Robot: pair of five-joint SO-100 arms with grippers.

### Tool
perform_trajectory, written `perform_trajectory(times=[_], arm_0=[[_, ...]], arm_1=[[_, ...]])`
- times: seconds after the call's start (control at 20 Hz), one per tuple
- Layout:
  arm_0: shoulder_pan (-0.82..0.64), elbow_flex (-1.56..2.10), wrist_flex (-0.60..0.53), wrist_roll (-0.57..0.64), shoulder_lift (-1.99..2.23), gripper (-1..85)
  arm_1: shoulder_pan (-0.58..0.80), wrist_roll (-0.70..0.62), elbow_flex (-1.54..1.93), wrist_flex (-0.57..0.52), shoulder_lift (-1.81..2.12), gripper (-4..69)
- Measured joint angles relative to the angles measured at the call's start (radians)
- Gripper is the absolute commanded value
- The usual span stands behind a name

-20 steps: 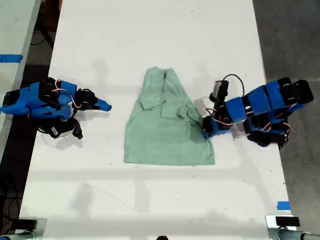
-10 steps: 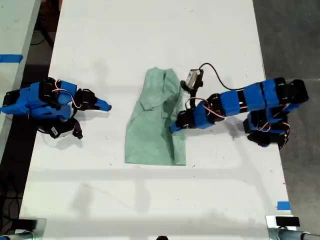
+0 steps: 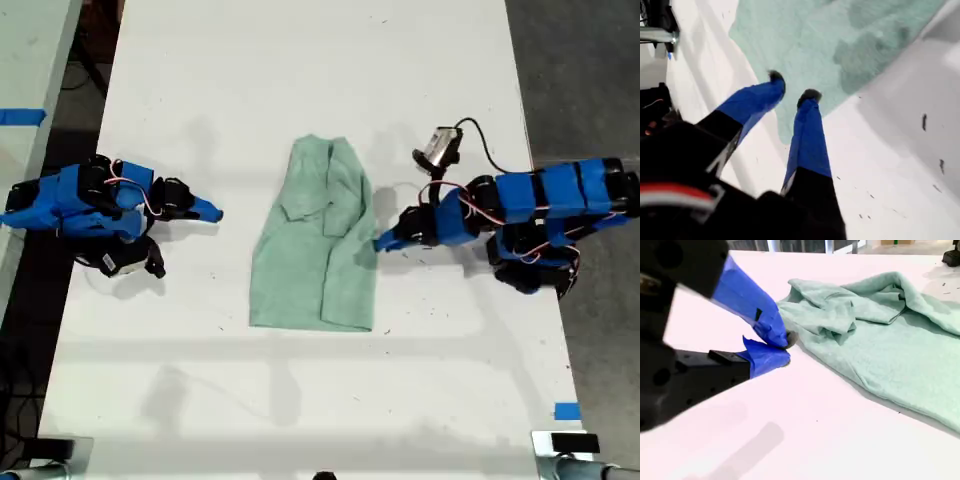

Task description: Fold t shirt

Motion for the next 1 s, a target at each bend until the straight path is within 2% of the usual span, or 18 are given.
perform_trajectory(times=[0.15,0.25,0.3,0.4,0.5,0.7,1.0], arm_0=[[0.0,0.0,0.0,0.0,0.0,-0.1],[0.0,0.0,0.0,0.0,0.0,-0.1],[0.0,0.0,0.0,0.0,0.0,-0.1],[0.0,0.0,0.0,0.0,0.0,-0.1],[0.0,0.0,0.0,0.0,0.0,-0.1],[0.0,0.0,0.0,0.0,0.0,-0.1],[0.0,0.0,0.0,-0.002,0.0,-0.1]], arm_1=[[0.021,0.002,0.382,0.0,0.382,1.8],[0.094,-0.008,0.629,0.015,0.624,1.9],[0.092,-0.008,0.655,0.069,0.775,1.9],[0.078,0.044,0.66,0.281,0.945,1.9],[0.083,0.114,0.664,0.359,0.974,1.9],[0.08,0.169,0.664,0.38,0.988,1.9],[0.072,0.176,0.664,0.382,0.988,1.9]])
